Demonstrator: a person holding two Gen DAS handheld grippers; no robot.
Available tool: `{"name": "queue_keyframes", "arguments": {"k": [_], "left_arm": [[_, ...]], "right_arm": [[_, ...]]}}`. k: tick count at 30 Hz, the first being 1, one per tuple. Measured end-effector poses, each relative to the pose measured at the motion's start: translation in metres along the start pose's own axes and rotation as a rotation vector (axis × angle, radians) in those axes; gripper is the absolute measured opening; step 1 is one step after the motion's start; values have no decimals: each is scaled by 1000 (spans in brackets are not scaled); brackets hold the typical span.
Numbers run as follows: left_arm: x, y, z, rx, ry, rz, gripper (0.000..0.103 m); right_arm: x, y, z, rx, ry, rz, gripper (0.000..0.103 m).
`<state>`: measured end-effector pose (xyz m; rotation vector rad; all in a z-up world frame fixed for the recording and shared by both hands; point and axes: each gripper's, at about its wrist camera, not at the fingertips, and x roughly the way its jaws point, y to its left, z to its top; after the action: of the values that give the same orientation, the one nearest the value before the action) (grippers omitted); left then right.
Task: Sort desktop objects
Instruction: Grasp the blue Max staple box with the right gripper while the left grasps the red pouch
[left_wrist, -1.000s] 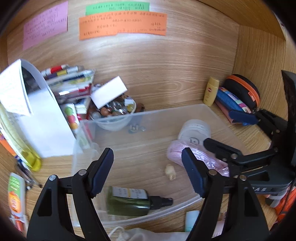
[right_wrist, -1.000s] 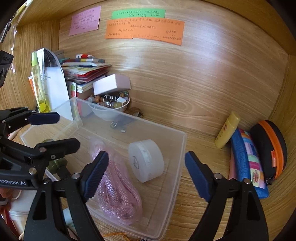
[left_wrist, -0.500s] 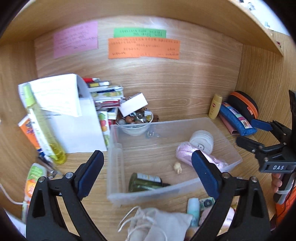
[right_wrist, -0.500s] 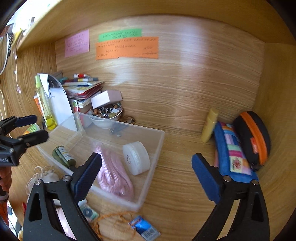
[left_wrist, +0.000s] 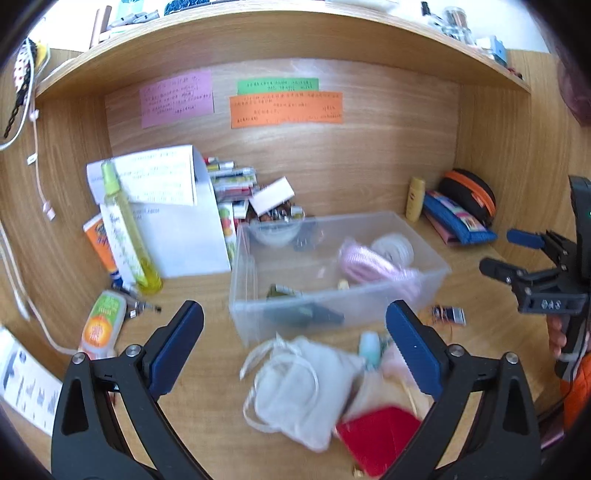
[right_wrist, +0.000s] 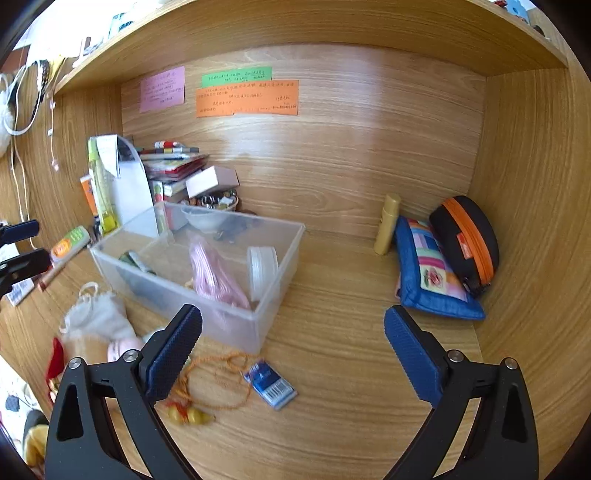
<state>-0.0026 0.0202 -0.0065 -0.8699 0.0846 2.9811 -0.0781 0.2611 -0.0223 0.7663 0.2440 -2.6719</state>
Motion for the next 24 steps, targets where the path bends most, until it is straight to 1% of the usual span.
{"name": "queue_keyframes", "arguments": {"k": [2, 4, 10, 14, 19, 21, 23, 24], "left_arm": [[-7, -3, -12, -10, 12, -15, 100], [-14, -8, -23, -14, 25, -37, 100], [-26, -27, -45, 5, 42, -60, 100], [-25, -37, -57, 19, 60, -87, 100], [-8, -44, -75, 6, 133, -143, 100], [-2, -44, -79, -6, 160, -158, 100], [3, -42, -83, -31, 183, -184, 100], [6, -40, -84, -47, 191, -197, 100]], "right_arm": [[2, -1, -6, -3, 6, -12, 99], [8, -5, -12, 6, 23, -5, 99], [31, -16, -26, 57, 111, 57, 99], [35, -16, -30, 20, 130, 40, 99], [35, -16, -38, -44, 167, 43, 97], [37, -14, -42, -76, 185, 27, 97], [39, -11, -47, -111, 206, 25, 88], [40, -9, -49, -129, 216, 30, 86]]}}
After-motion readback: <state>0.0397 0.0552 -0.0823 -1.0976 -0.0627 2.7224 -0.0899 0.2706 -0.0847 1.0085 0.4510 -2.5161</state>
